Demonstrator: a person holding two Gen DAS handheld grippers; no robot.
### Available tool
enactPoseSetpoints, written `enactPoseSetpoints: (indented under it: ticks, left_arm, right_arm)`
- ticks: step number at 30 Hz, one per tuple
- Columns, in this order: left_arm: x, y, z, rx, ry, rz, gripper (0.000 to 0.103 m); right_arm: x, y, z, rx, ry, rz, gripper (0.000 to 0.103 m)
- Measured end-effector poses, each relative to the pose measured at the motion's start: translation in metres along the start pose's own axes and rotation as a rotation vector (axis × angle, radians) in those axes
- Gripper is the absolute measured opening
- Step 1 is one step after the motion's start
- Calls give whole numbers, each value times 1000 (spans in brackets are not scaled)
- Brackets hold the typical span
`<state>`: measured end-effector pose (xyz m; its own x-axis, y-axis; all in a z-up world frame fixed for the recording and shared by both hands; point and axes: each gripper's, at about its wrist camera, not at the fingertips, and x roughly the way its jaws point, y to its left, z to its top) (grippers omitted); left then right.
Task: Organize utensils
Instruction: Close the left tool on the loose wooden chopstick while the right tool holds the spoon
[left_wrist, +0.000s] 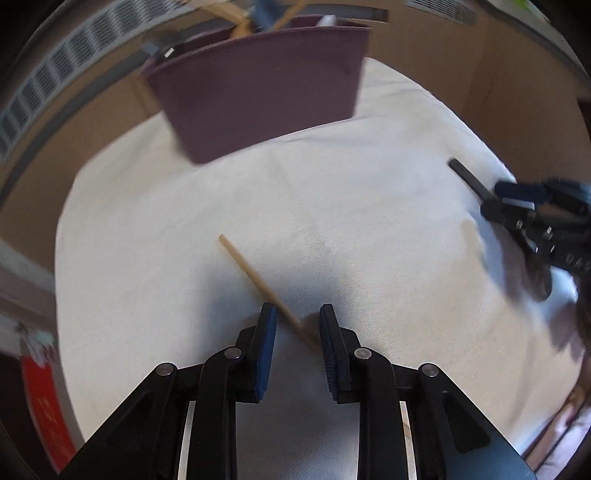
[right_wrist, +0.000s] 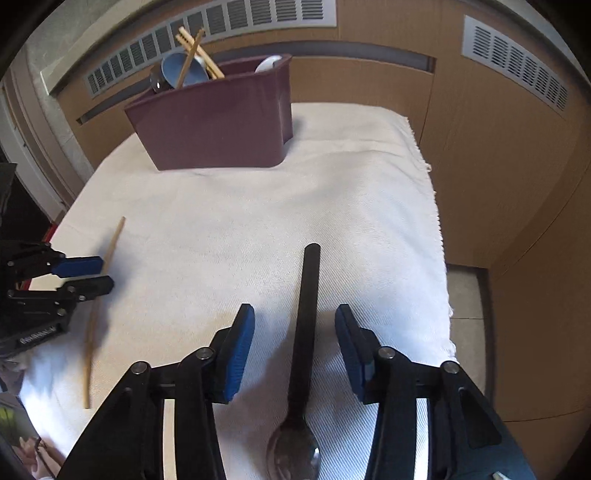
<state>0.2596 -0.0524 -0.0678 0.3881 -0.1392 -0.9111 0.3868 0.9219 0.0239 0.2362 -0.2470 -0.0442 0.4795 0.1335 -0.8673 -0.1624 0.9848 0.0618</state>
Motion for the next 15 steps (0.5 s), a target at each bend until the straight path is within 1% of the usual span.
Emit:
enactPoseSetpoints:
  ticks: [1,2,3,4,5,8,14,15]
  left_arm:
    - [2,10,2,-55,15,-38,26]
    - [5,16,6,-100,21,-65,26]
    - [6,22,9,-143,29,-89,26]
    - [6,24,10,-179,38,-104,26]
    - [8,28,13,-215,48,-118,26]
    - [13,29,24,-245,61,-118,26]
    - [21,15,46,-197,67,-89,26]
    - [25,22,51,-180,59,-88,26]
  right_arm:
    - [4,3,1,-11,10,-15,35]
    - [5,6,2,-30,9,-39,30]
    - [5,10,2,-50,8,-52,17]
    - [5,12,2,-57,14,-30,11]
    - [5,12,2,-48,15,-12,11]
    - [1,16,-2,-67,-7,-20,11]
    - [-12,10,-3,-8,-42,64,11]
    - [-14,9,-3,-2,-48,80,11]
